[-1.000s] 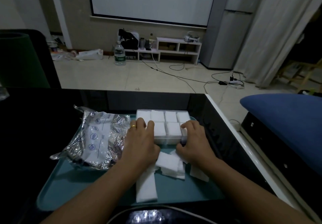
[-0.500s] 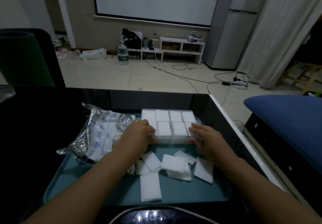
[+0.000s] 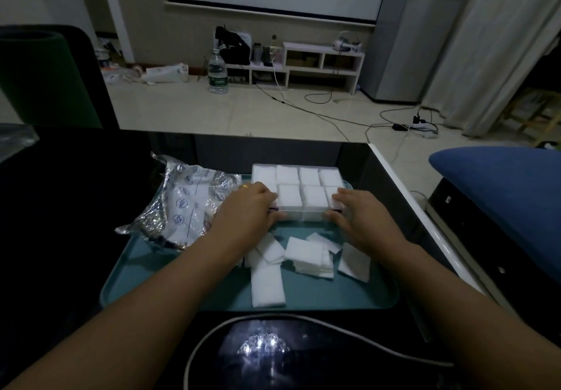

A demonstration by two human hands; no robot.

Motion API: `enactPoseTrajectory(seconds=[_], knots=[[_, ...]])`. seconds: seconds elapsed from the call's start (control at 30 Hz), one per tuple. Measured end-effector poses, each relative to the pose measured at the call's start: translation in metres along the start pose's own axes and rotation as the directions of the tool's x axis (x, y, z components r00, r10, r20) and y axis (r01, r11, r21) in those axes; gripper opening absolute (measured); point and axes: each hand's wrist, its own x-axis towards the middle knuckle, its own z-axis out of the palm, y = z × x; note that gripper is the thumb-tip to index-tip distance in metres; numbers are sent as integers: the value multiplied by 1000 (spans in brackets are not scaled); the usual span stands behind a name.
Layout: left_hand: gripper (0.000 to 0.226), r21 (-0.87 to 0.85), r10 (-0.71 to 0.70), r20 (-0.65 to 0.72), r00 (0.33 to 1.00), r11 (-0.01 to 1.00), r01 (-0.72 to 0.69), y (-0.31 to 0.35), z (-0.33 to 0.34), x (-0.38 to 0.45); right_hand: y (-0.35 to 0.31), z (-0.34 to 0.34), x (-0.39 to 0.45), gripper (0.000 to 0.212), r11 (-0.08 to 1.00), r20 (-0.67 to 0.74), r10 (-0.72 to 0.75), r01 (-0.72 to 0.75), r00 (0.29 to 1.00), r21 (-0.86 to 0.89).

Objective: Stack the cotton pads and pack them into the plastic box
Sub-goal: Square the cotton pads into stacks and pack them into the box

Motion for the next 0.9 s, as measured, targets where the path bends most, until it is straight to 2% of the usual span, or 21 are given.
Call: enactPoseTrajectory(seconds=[0.07, 0.13, 0.2, 0.27, 0.37, 0.5, 0.57, 0.63, 0.77, 0.9], knots=[[49, -33, -17, -38, 999, 999, 16, 8, -11, -11, -9, -9, -8, 56, 999, -34, 9, -10, 999, -47], [39, -89, -36, -106, 994, 996, 27, 14, -25, -30, -20, -19, -23, 52, 999, -96, 18, -15, 995, 31], [28, -88, -19, -118, 993, 996, 9, 18, -34, -58, -29, -22, -41, 43, 989, -88, 42, -29, 995, 147], [23, -34, 42, -33, 999, 998, -43, 23, -34, -88, -35, -13, -59, 49, 994, 54, -14, 8, 998, 106], [39, 59, 94, 160, 983, 993, -105, 36, -26, -111, -36, 4, -67, 74, 991, 299, -68, 98, 952, -86], [69, 222, 21, 270, 963, 971, -84, 44, -24, -97, -36, 17, -52, 82, 972, 369, -52, 132, 928, -196], [85, 325, -18, 320, 947, 941, -92, 39, -27, -84, -39, 18, -43, 74, 967, 369, -74, 157, 927, -202], [89, 353, -16, 342, 940, 929, -113, 32, -23, -76, -41, 16, -37, 62, 964, 352, -94, 174, 931, -202], [83, 345, 41, 305, 951, 926, -151, 28, -15, -67, -44, 20, -36, 41, 951, 299, -149, 220, 943, -220], [70, 227, 45, 269, 962, 968, -109, 31, -13, -60, -50, 26, -38, 27, 948, 267, -197, 253, 943, -195]])
